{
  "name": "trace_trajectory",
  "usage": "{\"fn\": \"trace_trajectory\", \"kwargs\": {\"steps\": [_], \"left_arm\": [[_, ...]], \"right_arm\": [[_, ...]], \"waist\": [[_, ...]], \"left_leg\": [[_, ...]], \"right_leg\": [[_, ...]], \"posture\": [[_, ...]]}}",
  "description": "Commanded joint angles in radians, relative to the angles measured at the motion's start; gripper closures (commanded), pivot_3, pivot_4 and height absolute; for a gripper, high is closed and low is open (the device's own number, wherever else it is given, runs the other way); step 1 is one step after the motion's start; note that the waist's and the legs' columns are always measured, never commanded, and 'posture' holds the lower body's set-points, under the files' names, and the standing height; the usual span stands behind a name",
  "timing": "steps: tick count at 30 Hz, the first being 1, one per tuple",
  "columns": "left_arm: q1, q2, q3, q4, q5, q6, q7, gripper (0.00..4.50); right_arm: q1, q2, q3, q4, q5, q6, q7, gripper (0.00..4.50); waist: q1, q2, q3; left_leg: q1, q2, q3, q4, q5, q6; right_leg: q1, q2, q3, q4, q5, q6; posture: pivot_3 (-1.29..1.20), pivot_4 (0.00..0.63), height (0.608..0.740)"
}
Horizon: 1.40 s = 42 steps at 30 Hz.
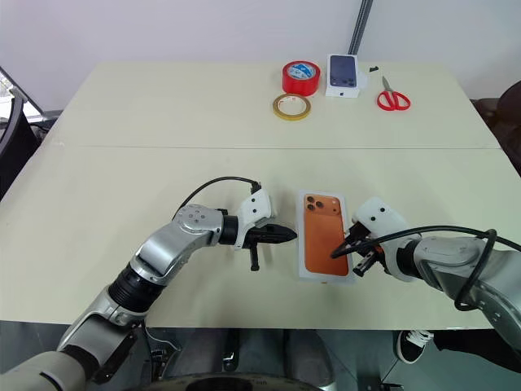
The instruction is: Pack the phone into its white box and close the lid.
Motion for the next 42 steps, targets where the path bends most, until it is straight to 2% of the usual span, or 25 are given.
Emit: {"fn": "trace_trajectory", "kwargs": {"steps": [1, 10, 16, 18, 23, 28, 31, 33, 38, 42], "left_arm": [[-0.005, 0.0, -0.019, -0.04, -0.008, 0.003, -0.014, 4.5], [-0.013, 0.019, 0.033, -0.029, -0.026, -0.006, -0.001, 4.5], [-0.094, -0.066, 0.149, 0.027, -0.1, 0.031, 0.049, 4.5], [-0.11, -0.086, 0.135, 0.044, -0.09, 0.029, 0.056, 4.5], [-0.141, -0.099, -0.025, 0.177, 0.06, -0.045, 0.073, 4.5], [-0.14, -0.109, -0.035, 0.217, 0.083, -0.059, 0.074, 4.5], [-0.131, -0.108, 0.029, 0.189, 0.047, -0.06, 0.08, 4.5], [-0.112, -0.079, 0.125, 0.137, -0.005, -0.054, 0.082, 4.5], [-0.016, 0.084, 0.356, 0.021, -0.098, -0.055, 0.075, 4.5], [0.091, 0.228, 0.527, 0.019, -0.137, -0.077, 0.058, 4.5]], "right_arm": [[0.014, 0.005, -0.025, -0.052, -0.002, 0.003, 0.026, 4.46], [0.091, -0.058, -0.106, -0.116, -0.025, -0.031, 0.142, 4.46], [0.158, -0.048, -0.207, -0.137, -0.033, -0.081, 0.234, 4.46], [0.161, -0.029, -0.197, -0.141, -0.031, -0.092, 0.234, 4.46], [0.167, 0.048, -0.106, -0.168, -0.019, -0.075, 0.186, 4.46], [0.175, 0.077, -0.047, -0.175, -0.059, -0.057, 0.134, 4.46], [0.153, 0.091, -0.079, -0.173, -0.055, -0.067, 0.125, 4.46], [0.143, 0.113, -0.142, -0.15, -0.078, -0.134, 0.136, 4.46], [0.174, 0.119, -0.231, -0.047, -0.211, -0.353, 0.24, 4.46], [0.111, 0.15, -0.241, 0.102, -0.235, -0.439, 0.282, 4.46]], "waist": [[0.001, 0.0, 0.0], [0.001, 0.0, 0.0], [0.006, 0.0, 0.0], [0.013, 0.0, 0.0], [0.02, -0.001, 0.0], [0.022, -0.001, -0.001], [0.021, -0.001, -0.001], [0.018, -0.001, -0.001], [0.008, 0.0, -0.001], [0.006, -0.001, -0.001]], "left_leg": [[0.0, 0.0, 0.0, 0.0, 0.0, 0.0], [0.0, 0.0, 0.0, 0.0, 0.0, 0.0], [0.0, 0.0, -0.001, 0.002, 0.0, 0.0], [0.0, 0.0, -0.001, 0.003, -0.001, 0.002], [0.0, 0.0, -0.001, 0.004, -0.001, 0.002], [0.001, 0.0, -0.001, 0.005, -0.001, 0.002], [0.001, 0.0, -0.001, 0.005, -0.001, 0.002], [0.001, 0.0, -0.001, 0.005, -0.001, 0.002], [0.001, 0.001, -0.001, 0.004, -0.001, 0.002], [0.001, 0.0, 0.0, 0.004, -0.001, 0.002]], "right_leg": [[0.0, 0.0, 0.0, 0.0, 0.0, 0.0], [0.0, 0.0, 0.0, 0.0, 0.0, 0.0], [0.001, 0.0, 0.0, 0.0, 0.0, 0.0], [0.002, 0.001, 0.0, 0.0, 0.0, 0.0], [0.002, 0.001, 0.0, 0.0, 0.0, 0.001], [0.003, 0.0, 0.0, 0.001, 0.0, 0.001], [0.003, 0.0, 0.0, 0.001, 0.0, 0.0], [0.003, 0.001, 0.0, 0.001, 0.0, 0.001], [0.001, 0.001, 0.0, 0.002, 0.0, 0.0], [0.002, 0.0, 0.0, 0.001, 0.0, 0.001]], "posture": [[0.0, 0.15, 0.74], [0.0, 0.15, 0.74], [0.0, 0.15, 0.74], [0.0, 0.15, 0.74], [0.0, 0.15, 0.74], [0.0, 0.15, 0.74], [0.0, 0.15, 0.74], [0.0, 0.15, 0.74], [0.0, 0.15, 0.74], [0.0, 0.15, 0.74]]}}
